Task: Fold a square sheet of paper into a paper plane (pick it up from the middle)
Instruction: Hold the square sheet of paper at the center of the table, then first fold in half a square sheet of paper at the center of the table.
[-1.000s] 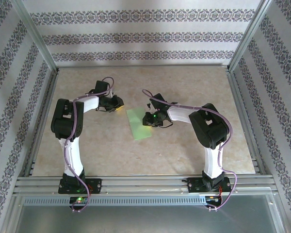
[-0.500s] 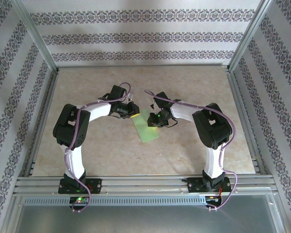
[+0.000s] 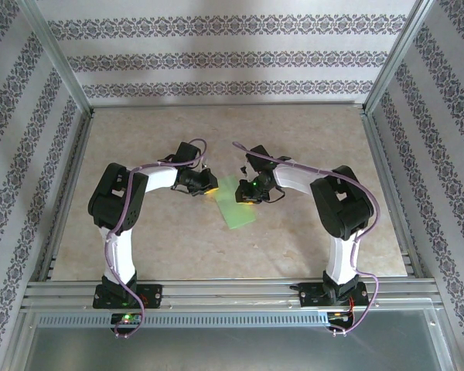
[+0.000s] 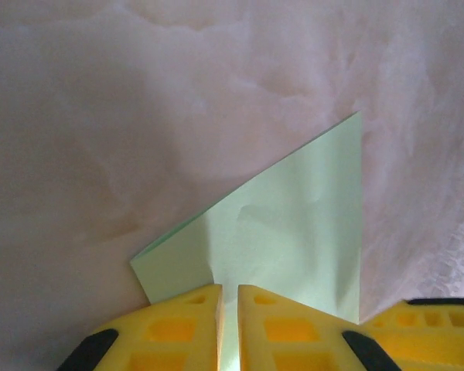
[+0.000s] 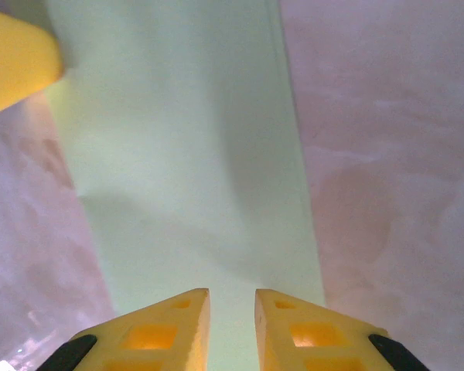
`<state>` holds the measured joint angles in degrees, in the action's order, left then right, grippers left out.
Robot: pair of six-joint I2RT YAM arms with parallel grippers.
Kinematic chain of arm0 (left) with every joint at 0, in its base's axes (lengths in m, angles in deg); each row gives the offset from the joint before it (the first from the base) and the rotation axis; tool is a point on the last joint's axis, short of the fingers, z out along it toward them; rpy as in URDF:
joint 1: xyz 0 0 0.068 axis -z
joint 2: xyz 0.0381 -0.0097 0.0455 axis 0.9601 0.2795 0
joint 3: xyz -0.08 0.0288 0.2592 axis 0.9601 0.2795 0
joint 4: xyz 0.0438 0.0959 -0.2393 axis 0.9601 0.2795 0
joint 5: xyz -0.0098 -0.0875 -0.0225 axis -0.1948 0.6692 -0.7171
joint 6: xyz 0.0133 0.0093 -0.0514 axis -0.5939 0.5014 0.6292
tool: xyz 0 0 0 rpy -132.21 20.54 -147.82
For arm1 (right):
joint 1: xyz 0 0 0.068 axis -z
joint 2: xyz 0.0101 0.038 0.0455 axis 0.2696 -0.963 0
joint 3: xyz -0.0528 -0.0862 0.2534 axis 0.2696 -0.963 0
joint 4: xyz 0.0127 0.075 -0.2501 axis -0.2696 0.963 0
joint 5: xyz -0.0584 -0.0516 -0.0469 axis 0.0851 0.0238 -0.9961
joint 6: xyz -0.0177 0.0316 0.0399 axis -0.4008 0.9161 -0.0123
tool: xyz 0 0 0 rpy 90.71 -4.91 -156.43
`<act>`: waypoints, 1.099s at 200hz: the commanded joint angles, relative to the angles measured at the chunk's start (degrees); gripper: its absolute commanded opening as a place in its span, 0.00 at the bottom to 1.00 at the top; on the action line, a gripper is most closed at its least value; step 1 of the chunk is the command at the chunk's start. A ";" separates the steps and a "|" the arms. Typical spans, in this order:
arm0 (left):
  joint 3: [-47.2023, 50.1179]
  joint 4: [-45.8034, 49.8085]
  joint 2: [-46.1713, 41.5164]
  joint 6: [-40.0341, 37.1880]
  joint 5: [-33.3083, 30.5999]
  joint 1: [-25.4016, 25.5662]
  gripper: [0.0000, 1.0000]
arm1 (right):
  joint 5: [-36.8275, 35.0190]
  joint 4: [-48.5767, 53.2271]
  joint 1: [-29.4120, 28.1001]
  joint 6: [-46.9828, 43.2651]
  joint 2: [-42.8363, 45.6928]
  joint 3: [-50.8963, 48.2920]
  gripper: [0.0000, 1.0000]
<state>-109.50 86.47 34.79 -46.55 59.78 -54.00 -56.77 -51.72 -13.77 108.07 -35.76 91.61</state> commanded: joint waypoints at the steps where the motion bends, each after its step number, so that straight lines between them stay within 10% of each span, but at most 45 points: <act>1: 0.23 2.67 1.36 -0.12 -2.39 -0.23 0.14 | 2.05 -0.09 -1.51 3.09 5.31 0.21 0.24; 220: 1.10 5.04 2.92 -0.43 -7.26 -0.26 0.13 | 7.55 -5.91 -8.85 6.41 -2.49 -4.49 0.03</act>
<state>-109.48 86.58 34.79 -46.39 58.75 -53.96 -50.63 -61.62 -22.73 116.60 -40.52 91.02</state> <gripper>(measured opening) 0.126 0.046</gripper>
